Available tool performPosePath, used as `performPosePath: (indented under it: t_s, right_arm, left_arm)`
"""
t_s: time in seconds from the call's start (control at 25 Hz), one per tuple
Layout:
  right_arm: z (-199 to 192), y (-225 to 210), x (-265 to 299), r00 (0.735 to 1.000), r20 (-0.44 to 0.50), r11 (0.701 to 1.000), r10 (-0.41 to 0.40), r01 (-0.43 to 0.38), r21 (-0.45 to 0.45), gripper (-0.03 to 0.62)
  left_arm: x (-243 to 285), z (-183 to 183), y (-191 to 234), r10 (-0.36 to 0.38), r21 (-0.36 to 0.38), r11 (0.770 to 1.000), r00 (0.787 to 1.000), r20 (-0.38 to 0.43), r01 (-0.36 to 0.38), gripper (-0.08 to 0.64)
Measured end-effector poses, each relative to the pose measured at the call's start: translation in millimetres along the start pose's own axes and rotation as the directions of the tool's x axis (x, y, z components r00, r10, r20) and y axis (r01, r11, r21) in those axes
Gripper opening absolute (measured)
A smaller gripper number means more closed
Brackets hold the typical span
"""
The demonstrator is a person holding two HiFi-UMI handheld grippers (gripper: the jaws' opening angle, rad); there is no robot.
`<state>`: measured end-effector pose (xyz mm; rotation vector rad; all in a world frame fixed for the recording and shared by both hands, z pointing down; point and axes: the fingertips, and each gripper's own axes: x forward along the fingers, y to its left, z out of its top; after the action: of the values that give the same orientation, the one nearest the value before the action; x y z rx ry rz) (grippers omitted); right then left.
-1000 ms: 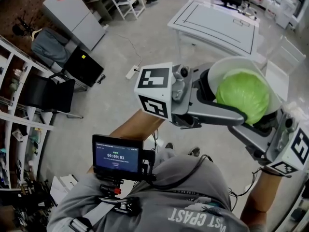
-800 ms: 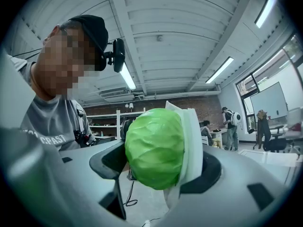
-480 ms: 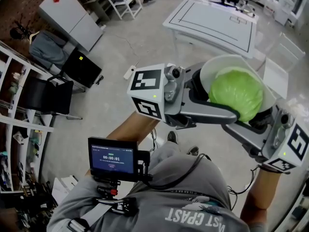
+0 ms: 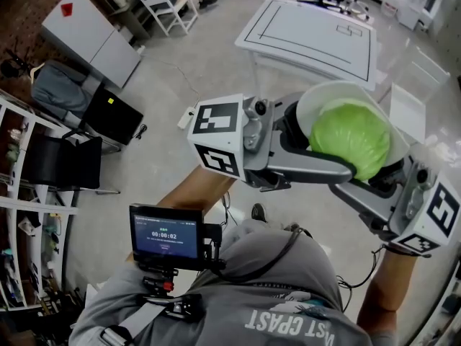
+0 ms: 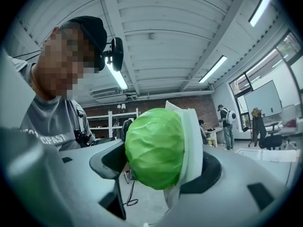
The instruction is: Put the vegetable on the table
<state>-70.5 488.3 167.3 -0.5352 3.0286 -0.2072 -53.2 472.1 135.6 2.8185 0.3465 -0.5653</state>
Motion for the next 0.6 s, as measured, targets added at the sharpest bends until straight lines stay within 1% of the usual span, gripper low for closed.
performPosePath:
  t_s: [0.16,0.32,0.48,0.6]
  right_arm:
    - [-14.2,-15.2,11.8,1.000,0.003,1.000,-0.014,0.014,-0.013,0.322]
    - [-23.7,-27.0,30.1,1.000,0.001,0.999,-0.031,0.031,-0.007,0.322]
    - [-17.6,-34.6,55.9,0.999,0.004,0.999,-0.046,0.046,-0.012,0.322]
    - [-12.5,-38.2,71.9,0.999,-0.011,0.999,-0.047,0.046,-0.008,0.322]
  left_arm:
    - [-15.3,-10.1,16.4,-0.015,-0.004,1.000,1.000,-0.004,0.015,0.359]
    - [-34.8,-8.3,28.9,-0.029,-0.008,1.000,1.000,-0.004,0.028,0.359]
    - [-54.4,8.5,37.2,-0.041,-0.003,0.999,0.999,0.000,0.041,0.359]
    - [-66.1,20.6,41.7,-0.040,-0.013,0.999,0.999,0.010,0.040,0.359]
